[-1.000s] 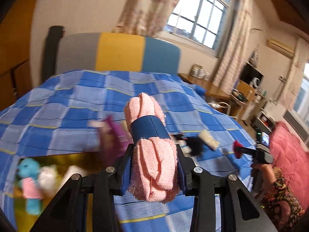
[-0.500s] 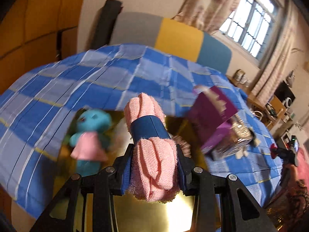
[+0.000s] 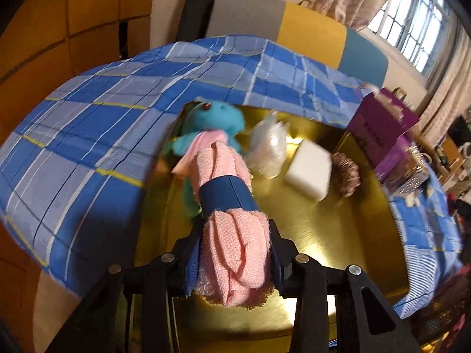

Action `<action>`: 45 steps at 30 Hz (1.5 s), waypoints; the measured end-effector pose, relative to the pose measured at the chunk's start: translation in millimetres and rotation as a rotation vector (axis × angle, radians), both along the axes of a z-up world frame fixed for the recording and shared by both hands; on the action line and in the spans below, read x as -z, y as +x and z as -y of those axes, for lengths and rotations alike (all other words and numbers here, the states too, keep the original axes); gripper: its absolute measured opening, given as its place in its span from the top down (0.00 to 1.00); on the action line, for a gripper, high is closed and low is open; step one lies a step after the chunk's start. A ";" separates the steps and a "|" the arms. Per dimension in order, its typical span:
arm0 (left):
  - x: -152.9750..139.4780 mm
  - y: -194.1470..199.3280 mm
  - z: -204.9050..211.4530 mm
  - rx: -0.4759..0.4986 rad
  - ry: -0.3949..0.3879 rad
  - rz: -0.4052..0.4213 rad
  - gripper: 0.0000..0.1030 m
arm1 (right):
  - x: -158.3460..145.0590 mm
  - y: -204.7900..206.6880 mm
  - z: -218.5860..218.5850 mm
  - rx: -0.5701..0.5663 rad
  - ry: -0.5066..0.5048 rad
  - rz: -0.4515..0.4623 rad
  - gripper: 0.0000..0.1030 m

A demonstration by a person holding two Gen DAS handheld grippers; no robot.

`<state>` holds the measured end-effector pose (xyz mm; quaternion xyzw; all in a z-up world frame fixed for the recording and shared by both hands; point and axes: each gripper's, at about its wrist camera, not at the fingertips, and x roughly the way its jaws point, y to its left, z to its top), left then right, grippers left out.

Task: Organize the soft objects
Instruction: 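Carry the pink towel roll into the tray and open left while right holds the sock, then carry the red sock into the gold tray and open the right gripper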

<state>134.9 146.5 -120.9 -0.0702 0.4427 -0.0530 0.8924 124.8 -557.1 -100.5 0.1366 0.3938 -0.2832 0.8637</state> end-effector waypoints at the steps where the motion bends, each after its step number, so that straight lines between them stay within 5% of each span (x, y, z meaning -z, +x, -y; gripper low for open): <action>1: 3.7 -1.1 -3.0 -0.015 0.008 -0.009 0.61 | -1.4 0.6 -1.7 -0.006 -0.009 0.004 0.68; 3: 7.6 -3.2 -7.5 -0.036 0.022 -0.014 0.59 | -6.0 1.7 -7.4 -0.026 -0.037 0.018 0.68; 7: 3.4 -13.4 -12.8 -0.082 0.058 0.042 0.37 | -15.4 4.0 -21.2 -0.073 -0.086 0.042 0.68; 21: 1.0 -22.9 -6.6 -0.108 0.068 0.089 0.31 | -75.7 -11.6 -99.6 -0.254 -0.070 0.180 0.68; 25: 0.1 -24.2 -11.7 -0.126 0.043 0.091 0.30 | -113.0 -16.1 -150.6 -0.379 -0.065 0.264 0.68; 31: -14.0 -30.8 -20.7 -0.170 0.014 0.144 0.16 | -148.5 -14.8 -251.9 -0.628 -0.014 0.344 0.68; 40: -18.5 -34.3 -31.7 -0.241 -0.012 0.150 0.14 | -98.3 11.2 -438.5 -1.025 0.112 0.205 0.68; 45: -21.3 -36.5 -41.9 -0.296 -0.031 0.163 0.10 | -51.0 29.5 -503.9 -1.107 0.220 0.080 0.68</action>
